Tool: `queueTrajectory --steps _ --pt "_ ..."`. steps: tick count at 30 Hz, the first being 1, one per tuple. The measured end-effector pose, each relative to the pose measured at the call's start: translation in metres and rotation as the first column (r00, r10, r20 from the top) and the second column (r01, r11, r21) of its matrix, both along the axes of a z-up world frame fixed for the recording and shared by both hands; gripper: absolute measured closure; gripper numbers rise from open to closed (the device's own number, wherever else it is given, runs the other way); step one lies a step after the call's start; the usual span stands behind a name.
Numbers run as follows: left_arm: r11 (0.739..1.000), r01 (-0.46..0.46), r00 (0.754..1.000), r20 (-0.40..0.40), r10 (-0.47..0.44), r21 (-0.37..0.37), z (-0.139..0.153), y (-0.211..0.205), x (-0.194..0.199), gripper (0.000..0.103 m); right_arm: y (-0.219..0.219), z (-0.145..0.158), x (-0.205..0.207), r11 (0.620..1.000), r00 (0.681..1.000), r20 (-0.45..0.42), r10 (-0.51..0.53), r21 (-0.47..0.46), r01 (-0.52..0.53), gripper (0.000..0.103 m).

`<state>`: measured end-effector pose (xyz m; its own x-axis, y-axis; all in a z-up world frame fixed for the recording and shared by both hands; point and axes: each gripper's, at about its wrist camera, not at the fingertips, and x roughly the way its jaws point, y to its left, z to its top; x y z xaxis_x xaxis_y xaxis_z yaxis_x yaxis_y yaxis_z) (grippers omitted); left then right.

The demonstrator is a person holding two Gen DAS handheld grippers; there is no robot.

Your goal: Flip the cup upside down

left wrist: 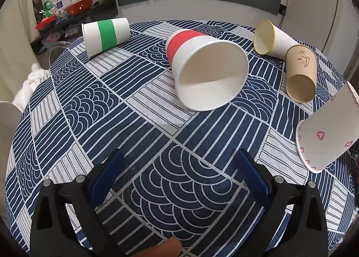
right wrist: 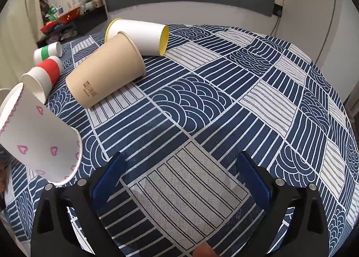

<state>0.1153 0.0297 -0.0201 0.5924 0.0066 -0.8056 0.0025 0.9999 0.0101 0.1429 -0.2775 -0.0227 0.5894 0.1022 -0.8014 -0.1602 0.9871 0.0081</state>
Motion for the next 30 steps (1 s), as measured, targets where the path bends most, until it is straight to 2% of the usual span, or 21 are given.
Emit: queueTrajectory --steps 30 --pt "1.0 -0.002 1.0 -0.002 0.002 0.005 0.0004 -0.0009 0.0007 0.005 -0.0012 -0.0009 0.0018 1.0 1.0 -0.005 0.0 0.008 0.001 0.007"
